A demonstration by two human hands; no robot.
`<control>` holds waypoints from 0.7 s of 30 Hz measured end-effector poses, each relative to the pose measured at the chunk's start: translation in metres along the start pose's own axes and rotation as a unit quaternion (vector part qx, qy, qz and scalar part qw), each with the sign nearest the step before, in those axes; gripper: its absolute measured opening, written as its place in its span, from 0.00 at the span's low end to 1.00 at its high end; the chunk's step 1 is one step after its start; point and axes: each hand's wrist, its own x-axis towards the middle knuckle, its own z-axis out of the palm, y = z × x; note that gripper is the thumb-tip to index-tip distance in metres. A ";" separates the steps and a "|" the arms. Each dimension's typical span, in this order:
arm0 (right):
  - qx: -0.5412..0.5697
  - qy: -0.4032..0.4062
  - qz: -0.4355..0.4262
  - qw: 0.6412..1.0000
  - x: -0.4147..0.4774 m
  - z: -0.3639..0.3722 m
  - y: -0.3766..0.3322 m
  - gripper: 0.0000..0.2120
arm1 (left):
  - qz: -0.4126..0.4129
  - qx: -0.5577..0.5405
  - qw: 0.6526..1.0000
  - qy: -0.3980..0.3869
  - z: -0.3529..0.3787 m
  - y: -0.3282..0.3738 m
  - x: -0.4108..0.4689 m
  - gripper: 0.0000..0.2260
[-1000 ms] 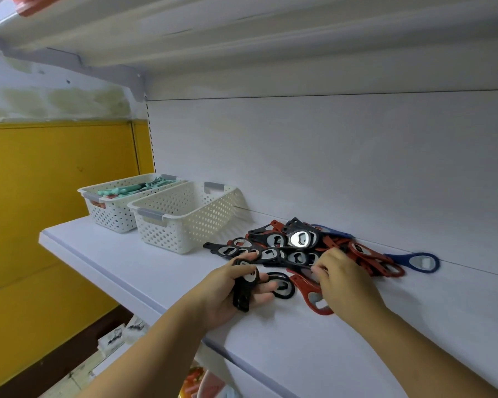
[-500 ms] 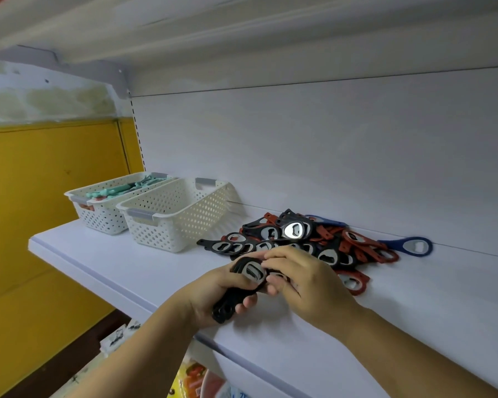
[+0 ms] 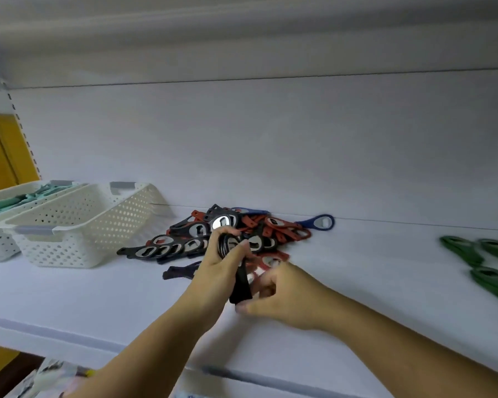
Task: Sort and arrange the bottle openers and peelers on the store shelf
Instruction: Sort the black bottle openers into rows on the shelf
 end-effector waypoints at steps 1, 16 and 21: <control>0.026 0.024 0.015 0.999 -0.007 -0.005 0.004 0.10 | 0.011 0.025 0.999 -0.025 0.013 -0.001 0.000 0.05; 0.036 0.174 0.124 0.976 -0.126 -0.071 0.070 0.10 | 0.099 0.186 0.916 -0.342 0.125 -0.023 -0.009 0.25; 0.007 0.160 0.154 0.975 -0.152 -0.074 0.077 0.10 | 0.060 0.146 0.924 -0.349 0.144 -0.033 -0.018 0.27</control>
